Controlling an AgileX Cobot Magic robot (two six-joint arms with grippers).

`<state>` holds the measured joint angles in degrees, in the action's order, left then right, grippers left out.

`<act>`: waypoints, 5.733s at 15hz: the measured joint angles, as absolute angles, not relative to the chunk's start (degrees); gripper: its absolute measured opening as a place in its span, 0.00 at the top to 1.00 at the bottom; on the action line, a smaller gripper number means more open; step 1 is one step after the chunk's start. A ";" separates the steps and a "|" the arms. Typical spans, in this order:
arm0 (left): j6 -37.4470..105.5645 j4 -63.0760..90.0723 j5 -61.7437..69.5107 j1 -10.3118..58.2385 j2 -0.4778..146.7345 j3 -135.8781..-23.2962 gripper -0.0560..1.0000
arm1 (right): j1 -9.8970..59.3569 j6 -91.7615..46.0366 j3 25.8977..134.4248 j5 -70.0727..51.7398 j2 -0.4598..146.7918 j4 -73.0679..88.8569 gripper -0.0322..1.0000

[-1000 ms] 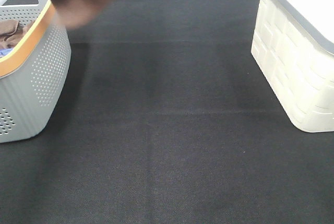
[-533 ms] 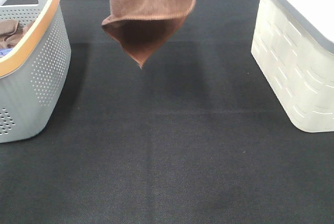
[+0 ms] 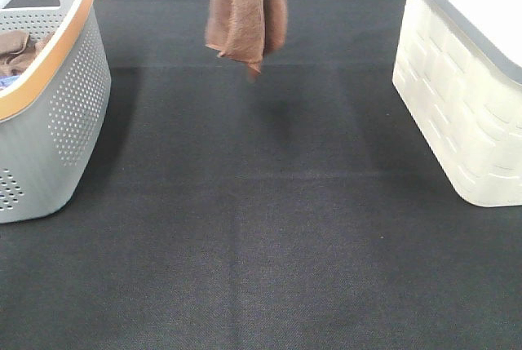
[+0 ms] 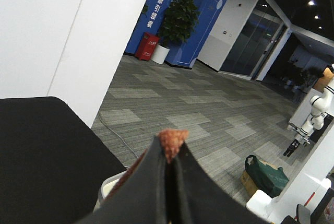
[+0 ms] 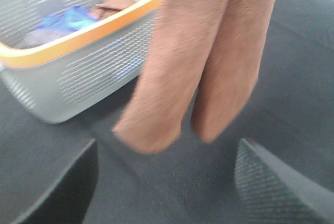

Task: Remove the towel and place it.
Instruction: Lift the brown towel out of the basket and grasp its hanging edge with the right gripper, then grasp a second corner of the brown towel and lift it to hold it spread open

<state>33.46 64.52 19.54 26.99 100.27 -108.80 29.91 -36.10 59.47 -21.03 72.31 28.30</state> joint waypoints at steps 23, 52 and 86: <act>33.52 64.52 17.59 26.99 103.93 -108.80 0.95 | 42.91 -35.29 59.99 -0.34 86.86 35.12 0.29; 33.52 64.52 18.51 26.99 103.93 -108.80 0.95 | 49.33 -54.95 59.99 35.70 101.76 69.67 0.29; 33.52 63.88 21.08 26.99 103.93 -108.80 0.95 | 49.33 -81.25 59.99 53.63 101.76 83.94 0.51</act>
<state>33.52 63.88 21.08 26.99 103.93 -108.80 49.33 -81.25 59.99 53.63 101.76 83.94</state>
